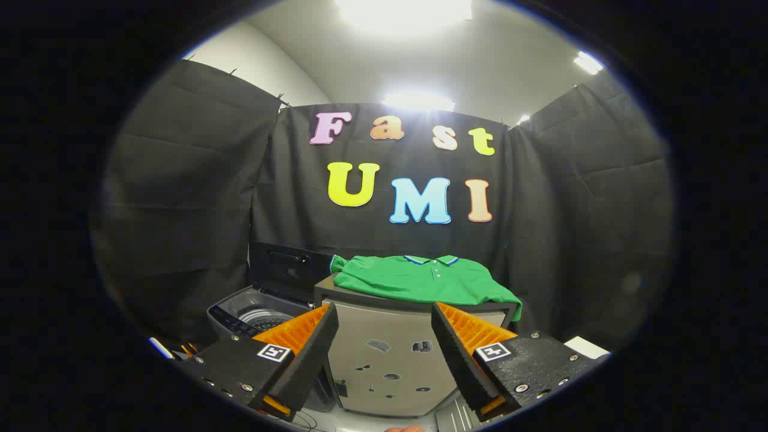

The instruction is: Put the clothes into the washing machine and then close the washing machine lid.

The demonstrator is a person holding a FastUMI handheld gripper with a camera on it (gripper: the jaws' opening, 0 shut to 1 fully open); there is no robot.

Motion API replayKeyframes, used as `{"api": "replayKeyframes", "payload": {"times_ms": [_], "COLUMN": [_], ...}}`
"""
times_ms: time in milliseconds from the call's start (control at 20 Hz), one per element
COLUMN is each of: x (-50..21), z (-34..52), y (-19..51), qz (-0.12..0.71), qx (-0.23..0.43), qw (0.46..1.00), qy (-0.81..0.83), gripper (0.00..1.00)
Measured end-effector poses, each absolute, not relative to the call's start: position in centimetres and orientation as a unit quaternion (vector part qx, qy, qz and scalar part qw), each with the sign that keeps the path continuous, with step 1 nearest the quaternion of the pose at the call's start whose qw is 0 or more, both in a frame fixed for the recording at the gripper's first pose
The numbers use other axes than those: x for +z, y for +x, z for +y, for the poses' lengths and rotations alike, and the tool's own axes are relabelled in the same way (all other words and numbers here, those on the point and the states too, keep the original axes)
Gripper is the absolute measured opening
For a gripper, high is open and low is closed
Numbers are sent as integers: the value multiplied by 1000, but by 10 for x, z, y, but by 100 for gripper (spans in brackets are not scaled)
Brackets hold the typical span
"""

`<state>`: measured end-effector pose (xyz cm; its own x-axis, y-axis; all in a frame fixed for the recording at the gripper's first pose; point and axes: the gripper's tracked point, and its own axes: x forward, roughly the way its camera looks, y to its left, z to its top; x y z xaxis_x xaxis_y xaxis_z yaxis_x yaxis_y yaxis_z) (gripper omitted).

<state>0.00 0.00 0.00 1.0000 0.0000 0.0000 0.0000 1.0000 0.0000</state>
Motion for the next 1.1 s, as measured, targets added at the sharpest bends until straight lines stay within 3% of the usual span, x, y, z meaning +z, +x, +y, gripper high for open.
{"api": "replayKeyframes", "payload": {"times_ms": [1100], "x": [-5], "z": [-13], "y": [15], "qz": [13], "qx": [-22], "qw": [1000], "qy": [12], "gripper": [96]}}
